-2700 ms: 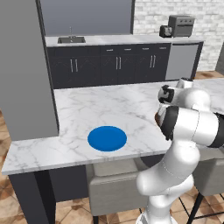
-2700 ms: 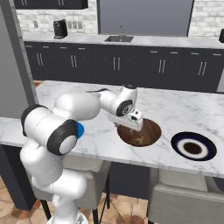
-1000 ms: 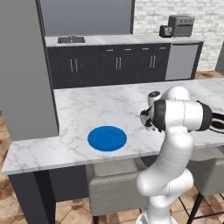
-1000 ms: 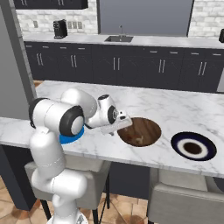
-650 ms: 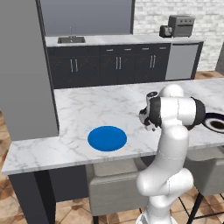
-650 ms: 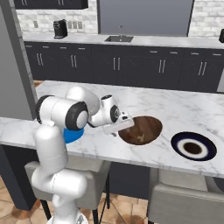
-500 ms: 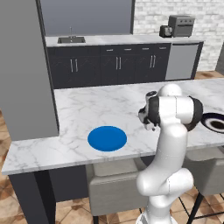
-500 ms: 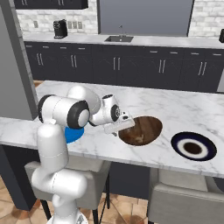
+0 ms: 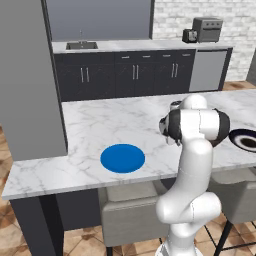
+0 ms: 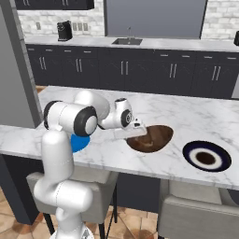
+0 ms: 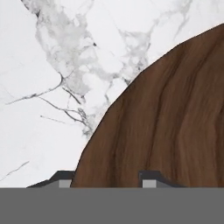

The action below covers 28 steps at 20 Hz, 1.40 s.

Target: Pick the chicken drumstick and garlic from their plates and place them in the bowl. Then put the bowl in the fridge.

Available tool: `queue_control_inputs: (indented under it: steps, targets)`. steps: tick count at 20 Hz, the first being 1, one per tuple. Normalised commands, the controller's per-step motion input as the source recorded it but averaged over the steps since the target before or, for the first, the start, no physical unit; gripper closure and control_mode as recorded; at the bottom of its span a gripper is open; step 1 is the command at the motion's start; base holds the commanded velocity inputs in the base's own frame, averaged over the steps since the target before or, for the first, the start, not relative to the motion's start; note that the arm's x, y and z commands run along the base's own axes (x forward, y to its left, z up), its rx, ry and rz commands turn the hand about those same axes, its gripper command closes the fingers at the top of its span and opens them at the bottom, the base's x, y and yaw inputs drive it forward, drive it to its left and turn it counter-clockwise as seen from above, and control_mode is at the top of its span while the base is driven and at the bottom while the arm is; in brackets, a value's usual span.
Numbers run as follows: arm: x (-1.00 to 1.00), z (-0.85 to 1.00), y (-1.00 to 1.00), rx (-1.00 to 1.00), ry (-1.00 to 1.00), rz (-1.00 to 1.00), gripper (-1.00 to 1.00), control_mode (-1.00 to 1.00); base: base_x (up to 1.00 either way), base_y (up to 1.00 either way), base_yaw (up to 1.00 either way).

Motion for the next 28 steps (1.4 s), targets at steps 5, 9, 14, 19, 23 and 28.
queue_control_inputs:
  steps: [5, 9, 14, 19, 23, 28]
  targets:
    - [-0.16, 0.1, -0.19, 0.14, -0.03, -0.13, 1.0, -1.0, 0.0, 0.0, 0.0]
    - [-0.15, 0.25, -0.04, 0.13, -0.15, -0.08, 1.0, -1.0, 0.0, 0.0, 0.0]
    - [-0.16, 0.11, 0.0, 0.02, -0.16, -0.03, 1.0, -1.0, 0.0, 0.0, 0.0]
    - [-0.1, -0.01, 0.03, -0.07, -0.15, 0.0, 1.0, -1.0, 0.0, 0.0, 0.0]
    - [-0.02, -0.03, 0.16, -0.29, -0.07, 0.0, 1.0, -1.0, 0.0, 0.0, 0.0]
    - [-0.05, 0.27, 0.16, -0.29, 0.04, 0.0, 1.0, -1.0, 0.0, 0.0, 0.0]
